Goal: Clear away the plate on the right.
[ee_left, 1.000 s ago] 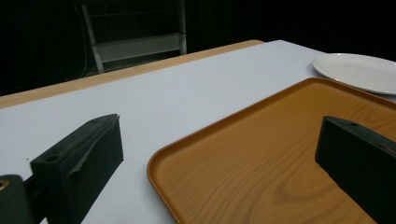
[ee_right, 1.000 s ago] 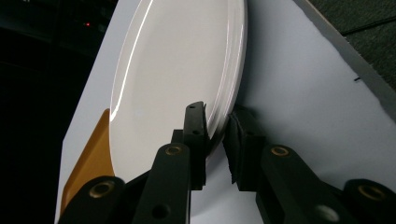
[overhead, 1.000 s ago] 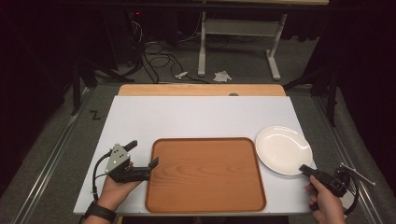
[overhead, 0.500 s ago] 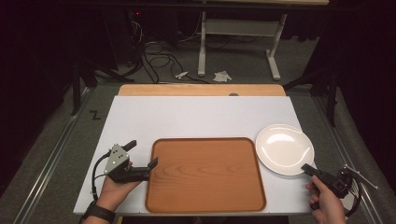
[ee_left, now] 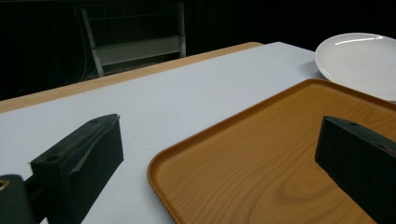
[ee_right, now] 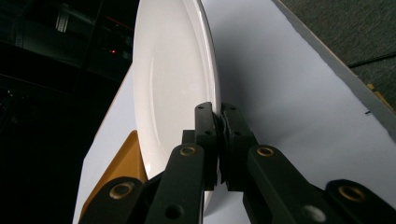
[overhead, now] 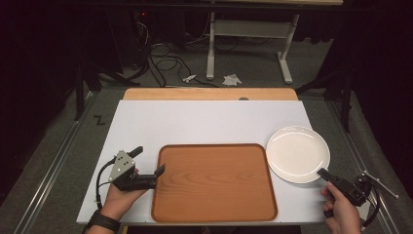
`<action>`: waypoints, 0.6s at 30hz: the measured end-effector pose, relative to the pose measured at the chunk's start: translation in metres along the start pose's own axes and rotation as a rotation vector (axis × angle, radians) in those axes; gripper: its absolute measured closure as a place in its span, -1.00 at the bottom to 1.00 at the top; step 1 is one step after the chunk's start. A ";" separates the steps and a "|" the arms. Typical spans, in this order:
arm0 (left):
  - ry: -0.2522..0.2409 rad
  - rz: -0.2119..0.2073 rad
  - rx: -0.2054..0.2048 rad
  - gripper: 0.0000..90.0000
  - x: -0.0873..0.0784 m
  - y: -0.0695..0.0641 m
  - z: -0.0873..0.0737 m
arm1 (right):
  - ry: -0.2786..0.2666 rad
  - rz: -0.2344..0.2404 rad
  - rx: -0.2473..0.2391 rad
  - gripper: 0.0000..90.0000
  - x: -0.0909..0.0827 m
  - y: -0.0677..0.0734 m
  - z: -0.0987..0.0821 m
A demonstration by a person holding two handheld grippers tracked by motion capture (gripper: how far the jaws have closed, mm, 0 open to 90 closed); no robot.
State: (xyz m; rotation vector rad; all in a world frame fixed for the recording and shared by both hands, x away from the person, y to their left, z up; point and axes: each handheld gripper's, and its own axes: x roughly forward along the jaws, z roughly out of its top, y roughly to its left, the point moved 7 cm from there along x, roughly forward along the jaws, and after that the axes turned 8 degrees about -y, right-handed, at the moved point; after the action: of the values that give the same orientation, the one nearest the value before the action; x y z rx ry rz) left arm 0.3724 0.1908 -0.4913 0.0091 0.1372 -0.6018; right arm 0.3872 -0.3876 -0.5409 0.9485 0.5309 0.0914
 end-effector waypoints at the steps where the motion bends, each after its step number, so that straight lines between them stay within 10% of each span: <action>1: 0.000 0.000 0.000 -0.97 0.000 0.000 0.000 | 0.001 0.000 -0.003 1.00 0.000 0.000 0.000; 18: -0.004 0.003 -0.001 -0.97 0.000 0.000 0.000 | -0.051 0.037 0.049 1.00 -0.007 0.002 0.007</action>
State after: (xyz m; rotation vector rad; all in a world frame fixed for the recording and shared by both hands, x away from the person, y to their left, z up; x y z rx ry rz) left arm 0.3724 0.1907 -0.4912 0.0069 0.1341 -0.5985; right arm 0.3847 -0.3942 -0.5335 1.0060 0.4708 0.0881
